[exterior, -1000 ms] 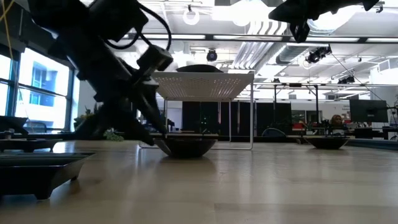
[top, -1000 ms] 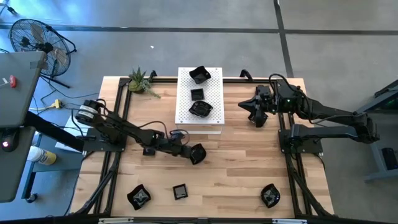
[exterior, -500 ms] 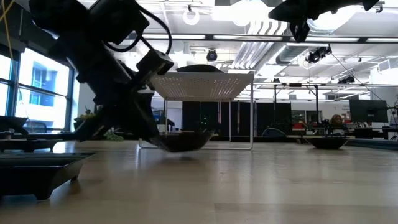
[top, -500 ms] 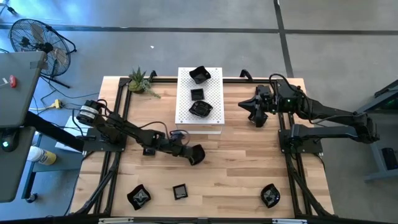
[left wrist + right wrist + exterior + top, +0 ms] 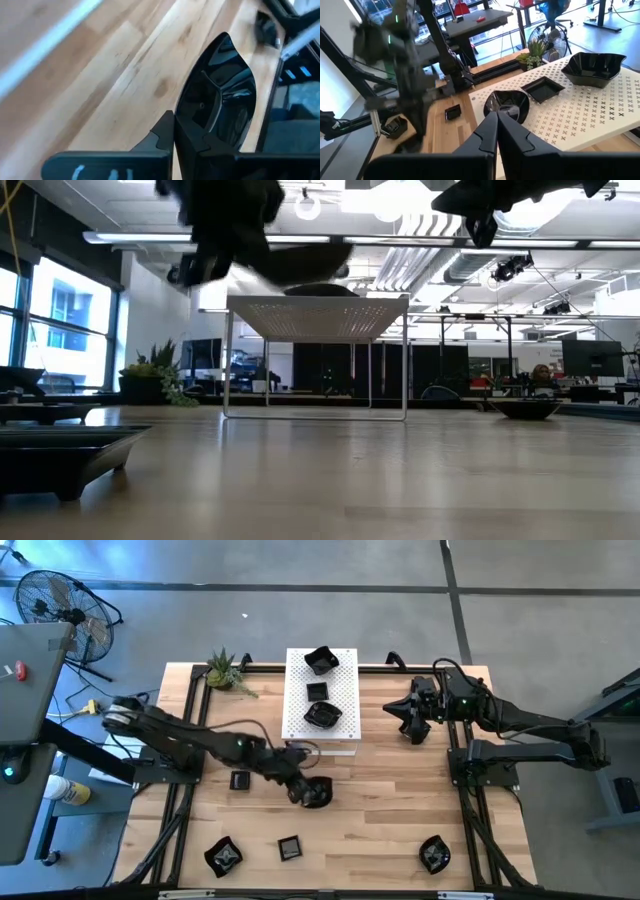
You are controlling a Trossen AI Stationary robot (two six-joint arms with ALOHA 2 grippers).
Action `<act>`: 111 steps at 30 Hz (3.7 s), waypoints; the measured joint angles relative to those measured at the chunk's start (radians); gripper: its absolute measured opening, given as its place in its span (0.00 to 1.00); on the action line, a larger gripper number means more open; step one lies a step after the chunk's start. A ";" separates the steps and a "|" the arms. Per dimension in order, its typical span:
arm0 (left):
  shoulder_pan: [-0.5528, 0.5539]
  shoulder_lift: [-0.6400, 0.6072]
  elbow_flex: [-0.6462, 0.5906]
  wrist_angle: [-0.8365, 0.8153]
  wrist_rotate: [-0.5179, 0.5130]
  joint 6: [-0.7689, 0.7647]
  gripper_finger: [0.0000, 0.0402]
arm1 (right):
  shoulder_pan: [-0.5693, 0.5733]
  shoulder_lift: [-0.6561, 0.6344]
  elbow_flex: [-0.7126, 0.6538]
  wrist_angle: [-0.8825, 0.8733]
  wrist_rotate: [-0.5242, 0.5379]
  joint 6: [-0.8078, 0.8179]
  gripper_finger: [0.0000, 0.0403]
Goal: Pick & Place Mini shaped plates
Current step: Stack the black leaf-shaped plate on top of the black leaf-shaped plate on the shelf, then stack the black square plate on top of the black square plate on the shelf
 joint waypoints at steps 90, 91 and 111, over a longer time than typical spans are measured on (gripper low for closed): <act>0.538 0.202 0.633 -0.342 0.211 0.794 0.00 | 0.000 0.038 0.000 -0.004 0.122 -0.050 0.01; 0.531 0.196 0.626 -0.327 0.209 0.793 0.00 | -0.003 0.039 0.000 -0.006 0.132 -0.040 0.01; 0.549 -0.244 0.051 0.070 0.193 0.738 0.00 | -0.219 0.236 0.108 -0.108 0.135 0.147 0.01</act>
